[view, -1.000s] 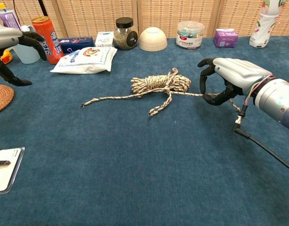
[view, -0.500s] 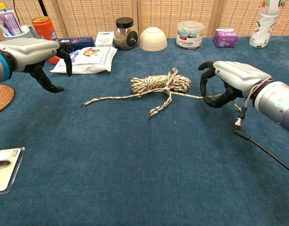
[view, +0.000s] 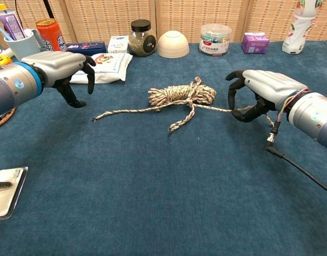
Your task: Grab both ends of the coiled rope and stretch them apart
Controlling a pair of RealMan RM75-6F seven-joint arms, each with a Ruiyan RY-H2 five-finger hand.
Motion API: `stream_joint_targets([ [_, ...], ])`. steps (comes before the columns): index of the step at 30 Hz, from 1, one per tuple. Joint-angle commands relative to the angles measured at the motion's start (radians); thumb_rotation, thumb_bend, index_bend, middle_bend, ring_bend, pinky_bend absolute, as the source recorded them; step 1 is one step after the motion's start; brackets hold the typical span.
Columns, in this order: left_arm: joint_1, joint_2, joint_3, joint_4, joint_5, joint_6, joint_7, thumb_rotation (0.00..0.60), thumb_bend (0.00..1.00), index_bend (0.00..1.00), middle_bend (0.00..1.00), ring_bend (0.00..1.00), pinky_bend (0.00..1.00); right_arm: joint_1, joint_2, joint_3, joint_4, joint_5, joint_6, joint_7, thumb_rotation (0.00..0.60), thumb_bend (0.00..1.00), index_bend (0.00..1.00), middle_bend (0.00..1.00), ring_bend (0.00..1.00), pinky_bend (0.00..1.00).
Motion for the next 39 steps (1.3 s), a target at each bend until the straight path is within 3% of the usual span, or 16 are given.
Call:
stream_joint_targets([
  [1, -0.015, -0.023, -0.001, 0.028, -0.007, -0.012, -0.002, 0.600, 0.28, 0.51, 0.10, 0.01, 0.00, 0.000, 0.000, 0.000, 0.003, 0.000, -0.002, 0.002, 0.600, 0.51, 0.63, 0.11, 0.00, 0.00],
  [8, -0.044, -0.060, -0.002, 0.078, -0.015, -0.039, -0.002, 0.600, 0.33, 0.51, 0.10, 0.01, 0.00, -0.001, 0.001, 0.002, 0.013, 0.003, -0.007, 0.008, 0.600, 0.51, 0.63, 0.11, 0.00, 0.00],
  [39, -0.121, -0.215, -0.011, 0.237, -0.066, -0.077, 0.028, 0.600, 0.31, 0.53, 0.10, 0.01, 0.00, -0.002, 0.003, 0.003, 0.051, 0.012, -0.038, 0.033, 0.600, 0.52, 0.63, 0.11, 0.00, 0.00],
])
